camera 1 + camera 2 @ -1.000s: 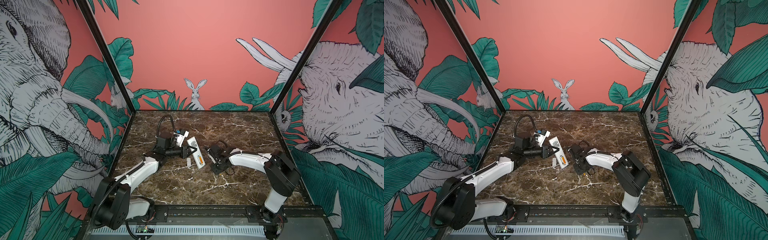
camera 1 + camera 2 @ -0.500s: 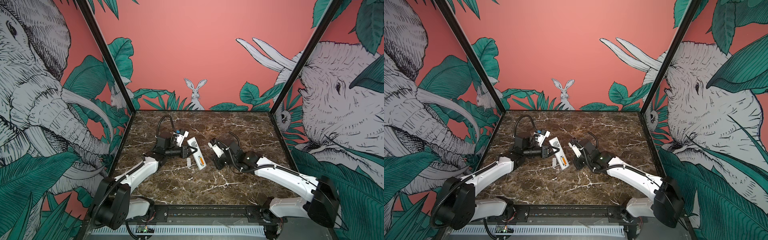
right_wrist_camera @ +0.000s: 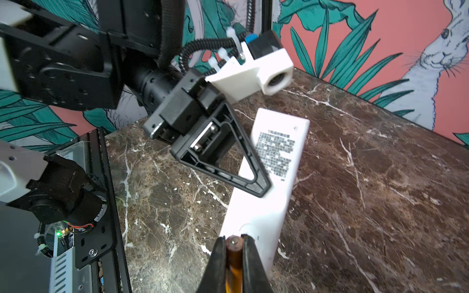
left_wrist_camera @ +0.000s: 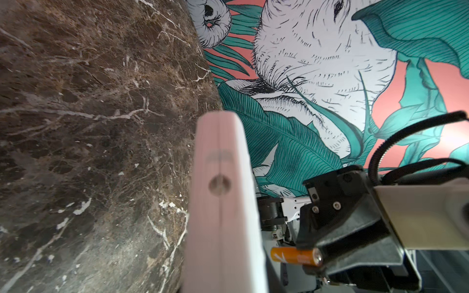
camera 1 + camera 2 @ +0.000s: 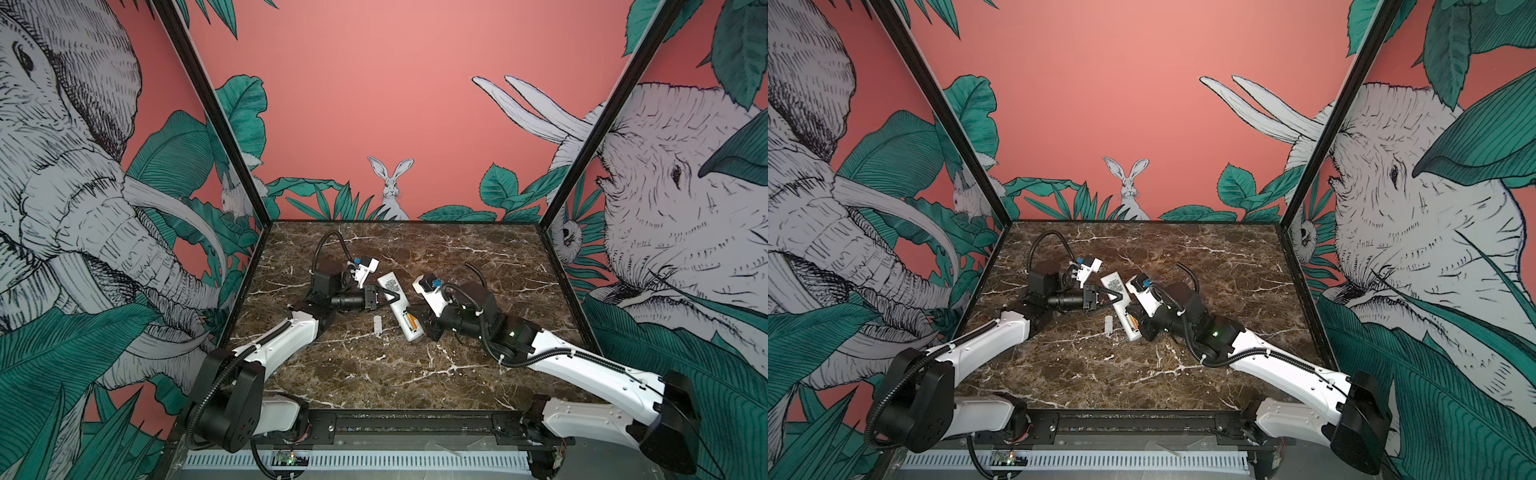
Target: Load the batteries into the remote control
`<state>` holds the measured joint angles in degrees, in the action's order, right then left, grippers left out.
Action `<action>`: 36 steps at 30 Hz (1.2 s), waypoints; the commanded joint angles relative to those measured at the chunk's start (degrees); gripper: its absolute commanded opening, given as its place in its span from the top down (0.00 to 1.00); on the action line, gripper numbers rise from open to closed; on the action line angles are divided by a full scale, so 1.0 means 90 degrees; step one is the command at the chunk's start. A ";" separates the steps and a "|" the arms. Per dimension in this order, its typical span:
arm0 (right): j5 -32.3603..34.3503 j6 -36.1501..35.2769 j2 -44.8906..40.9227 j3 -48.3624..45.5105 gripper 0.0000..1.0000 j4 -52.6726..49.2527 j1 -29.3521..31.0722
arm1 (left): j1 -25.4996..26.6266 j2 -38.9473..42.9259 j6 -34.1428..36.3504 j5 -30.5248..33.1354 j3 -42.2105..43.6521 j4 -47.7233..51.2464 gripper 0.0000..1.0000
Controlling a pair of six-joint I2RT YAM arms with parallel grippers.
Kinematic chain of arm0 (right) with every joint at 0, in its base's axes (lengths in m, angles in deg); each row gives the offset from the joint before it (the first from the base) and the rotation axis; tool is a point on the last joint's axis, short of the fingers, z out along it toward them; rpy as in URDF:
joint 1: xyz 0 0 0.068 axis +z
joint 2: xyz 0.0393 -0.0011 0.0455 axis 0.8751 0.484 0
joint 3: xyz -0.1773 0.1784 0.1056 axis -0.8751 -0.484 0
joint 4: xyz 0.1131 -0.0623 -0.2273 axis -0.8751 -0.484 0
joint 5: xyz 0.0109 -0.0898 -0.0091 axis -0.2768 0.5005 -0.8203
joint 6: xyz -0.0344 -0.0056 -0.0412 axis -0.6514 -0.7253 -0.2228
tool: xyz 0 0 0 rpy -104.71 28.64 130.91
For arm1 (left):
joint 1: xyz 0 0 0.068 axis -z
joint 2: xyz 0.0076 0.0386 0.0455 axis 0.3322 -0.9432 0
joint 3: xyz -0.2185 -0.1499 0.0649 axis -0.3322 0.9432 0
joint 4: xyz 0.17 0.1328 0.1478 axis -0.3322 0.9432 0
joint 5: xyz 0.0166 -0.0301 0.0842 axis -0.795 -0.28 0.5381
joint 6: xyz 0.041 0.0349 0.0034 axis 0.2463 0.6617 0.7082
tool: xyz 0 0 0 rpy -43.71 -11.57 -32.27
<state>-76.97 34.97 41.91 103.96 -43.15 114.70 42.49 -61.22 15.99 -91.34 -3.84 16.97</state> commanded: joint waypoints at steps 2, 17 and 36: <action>-0.0167 -0.0214 -0.0060 -0.0101 0.90 0.0941 0.0053 | -0.0037 0.0142 -0.0923 -0.0272 -0.0127 -0.0624 1.00; -0.0003 -0.0384 -0.0312 -0.0473 0.89 0.1054 0.0057 | -0.0076 0.0176 -0.1899 -0.0458 -0.0040 -0.1620 1.00; 0.0063 -0.0029 -0.0571 -0.1031 0.90 0.1039 0.0056 | -0.0237 0.0422 -0.1703 -0.0283 -0.0049 -0.1571 1.00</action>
<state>-76.79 33.97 37.01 95.89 -32.50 114.90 41.31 -60.69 0.95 -93.50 -3.79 6.26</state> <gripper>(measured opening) 0.106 0.206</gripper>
